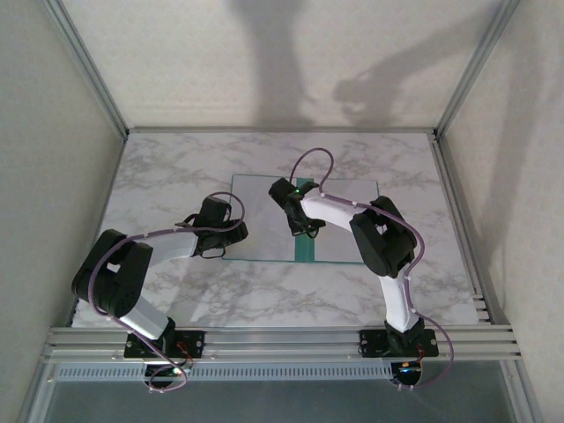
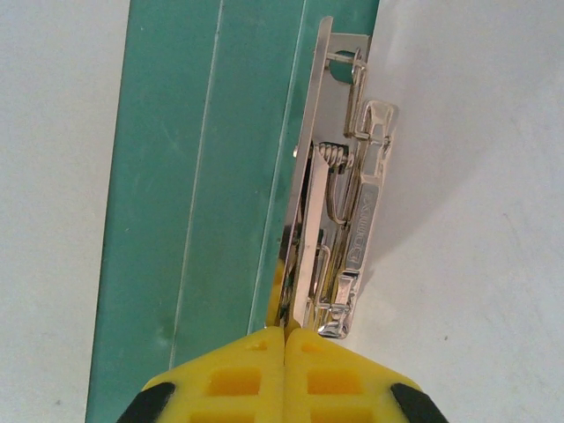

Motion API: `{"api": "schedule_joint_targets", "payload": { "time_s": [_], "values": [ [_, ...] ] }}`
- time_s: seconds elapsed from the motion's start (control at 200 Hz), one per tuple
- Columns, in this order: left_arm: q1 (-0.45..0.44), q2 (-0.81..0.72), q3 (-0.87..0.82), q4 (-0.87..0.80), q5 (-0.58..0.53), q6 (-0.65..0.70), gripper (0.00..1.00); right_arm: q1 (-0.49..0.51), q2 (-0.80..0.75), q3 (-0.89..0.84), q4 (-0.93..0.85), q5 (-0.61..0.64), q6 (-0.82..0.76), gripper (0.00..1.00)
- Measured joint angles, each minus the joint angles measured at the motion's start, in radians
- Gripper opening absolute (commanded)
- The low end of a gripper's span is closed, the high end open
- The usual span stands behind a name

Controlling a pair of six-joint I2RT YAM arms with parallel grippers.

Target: Put the files into the folder

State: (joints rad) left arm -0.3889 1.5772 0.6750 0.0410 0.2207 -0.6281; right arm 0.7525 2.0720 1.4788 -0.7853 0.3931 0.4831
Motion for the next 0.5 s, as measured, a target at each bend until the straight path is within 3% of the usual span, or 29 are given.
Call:
{"api": "schedule_joint_targets", "payload": {
  "time_s": [0.145,0.501],
  "values": [
    [0.0,0.0,0.0,0.0,0.0,0.0,0.48,-0.004,0.006,0.04,-0.043,-0.005,0.0,0.11],
    [0.0,0.0,0.0,0.0,0.0,0.0,0.48,-0.022,0.044,0.179,-0.174,-0.023,-0.02,0.23]
  ]
}}
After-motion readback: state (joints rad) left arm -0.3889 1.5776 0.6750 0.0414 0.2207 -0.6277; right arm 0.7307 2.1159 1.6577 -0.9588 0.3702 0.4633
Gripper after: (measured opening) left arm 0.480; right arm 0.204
